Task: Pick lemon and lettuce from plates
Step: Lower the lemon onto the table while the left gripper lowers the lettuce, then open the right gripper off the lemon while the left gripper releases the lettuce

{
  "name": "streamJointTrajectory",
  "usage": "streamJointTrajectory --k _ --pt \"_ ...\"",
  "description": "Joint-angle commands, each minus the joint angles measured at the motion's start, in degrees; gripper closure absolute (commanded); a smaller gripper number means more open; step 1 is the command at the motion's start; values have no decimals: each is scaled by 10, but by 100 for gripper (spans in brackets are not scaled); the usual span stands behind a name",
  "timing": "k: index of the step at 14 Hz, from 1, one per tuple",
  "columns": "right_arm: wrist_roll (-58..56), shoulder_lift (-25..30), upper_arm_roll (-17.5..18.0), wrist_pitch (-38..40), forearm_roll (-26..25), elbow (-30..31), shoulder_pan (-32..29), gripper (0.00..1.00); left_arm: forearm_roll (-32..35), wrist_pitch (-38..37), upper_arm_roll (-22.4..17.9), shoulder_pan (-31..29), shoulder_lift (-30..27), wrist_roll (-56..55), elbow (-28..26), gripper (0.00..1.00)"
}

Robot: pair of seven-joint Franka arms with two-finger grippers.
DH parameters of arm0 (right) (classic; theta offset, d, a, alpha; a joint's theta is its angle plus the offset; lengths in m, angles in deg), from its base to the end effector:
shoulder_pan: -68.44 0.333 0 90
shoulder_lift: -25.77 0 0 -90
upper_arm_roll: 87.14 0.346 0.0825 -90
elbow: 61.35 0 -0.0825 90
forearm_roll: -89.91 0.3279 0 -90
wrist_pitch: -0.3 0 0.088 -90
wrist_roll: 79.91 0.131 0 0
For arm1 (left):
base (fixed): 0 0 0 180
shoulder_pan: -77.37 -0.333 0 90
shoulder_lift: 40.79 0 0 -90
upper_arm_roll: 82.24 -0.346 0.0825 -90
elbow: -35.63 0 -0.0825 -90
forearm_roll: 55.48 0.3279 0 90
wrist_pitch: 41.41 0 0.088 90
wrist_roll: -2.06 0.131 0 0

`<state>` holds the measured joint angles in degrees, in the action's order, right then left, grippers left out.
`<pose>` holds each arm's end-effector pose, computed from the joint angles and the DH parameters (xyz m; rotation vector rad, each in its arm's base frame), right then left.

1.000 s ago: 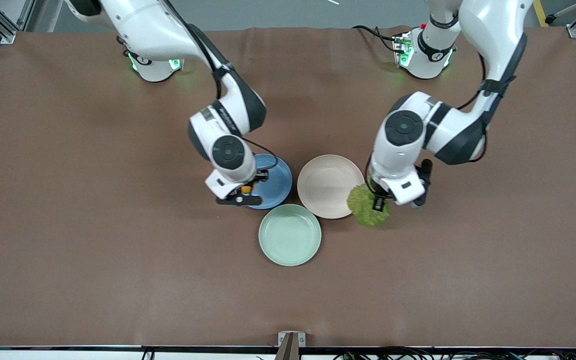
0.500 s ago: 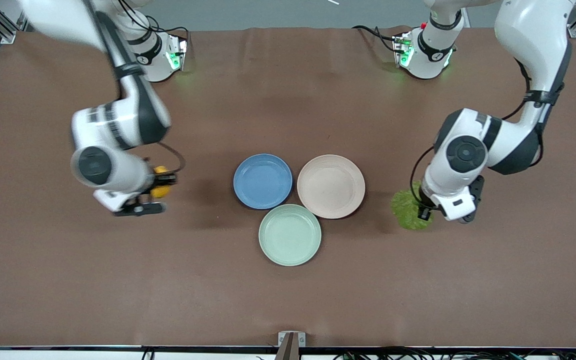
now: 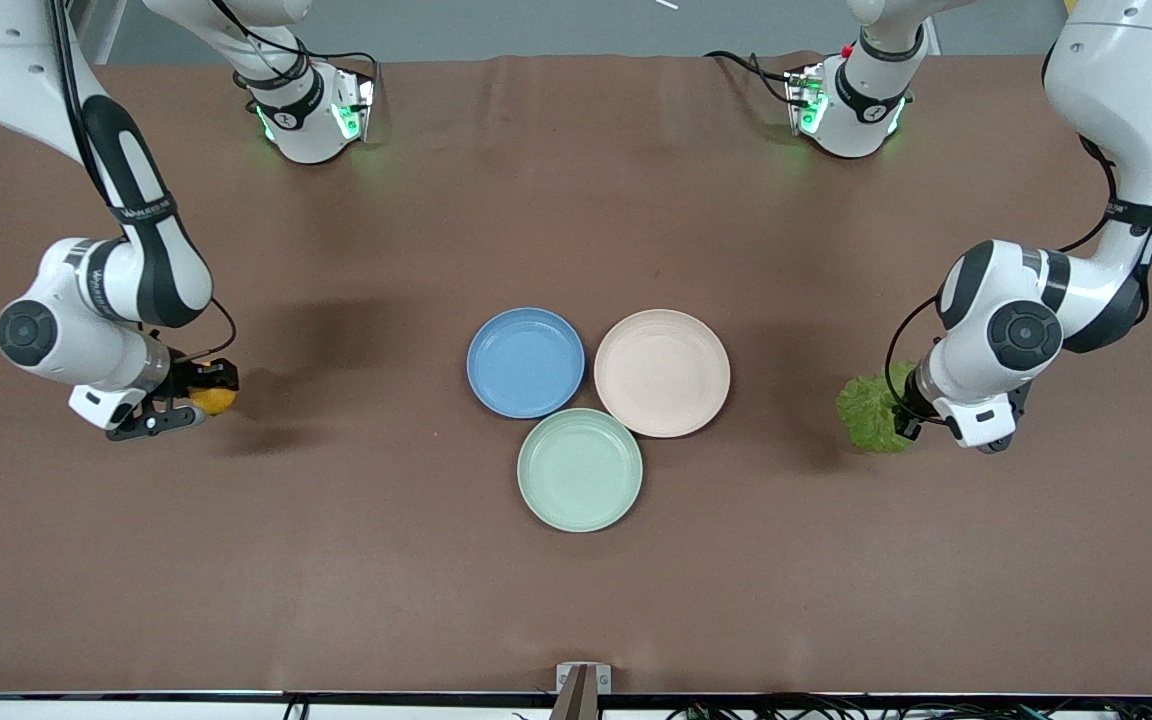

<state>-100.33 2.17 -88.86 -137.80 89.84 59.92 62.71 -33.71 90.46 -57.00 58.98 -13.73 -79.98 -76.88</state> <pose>0.5377 -0.0699 0.2560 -3.0999 -0.3567 0.1837 0.5790 -0.0385 0.2885 -2.6065 -1.5645 -0.0055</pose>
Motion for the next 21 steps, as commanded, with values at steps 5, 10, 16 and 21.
streamJointTrajectory --k 5,10,16,21 --pt "-7 -20 14 -38 -3 13 -28 66 12 19 5 -23 14 32 0 20" --pt "26 32 18 67 -2 -24 -18 1 13 10 7 -20 -23 68 10 0" --pt "177 173 19 317 -2 -113 43 1 4 -101 25 -22 -59 252 92 0" --pt "195 192 21 473 2 -260 65 1 4 -199 43 -22 -64 356 185 0"
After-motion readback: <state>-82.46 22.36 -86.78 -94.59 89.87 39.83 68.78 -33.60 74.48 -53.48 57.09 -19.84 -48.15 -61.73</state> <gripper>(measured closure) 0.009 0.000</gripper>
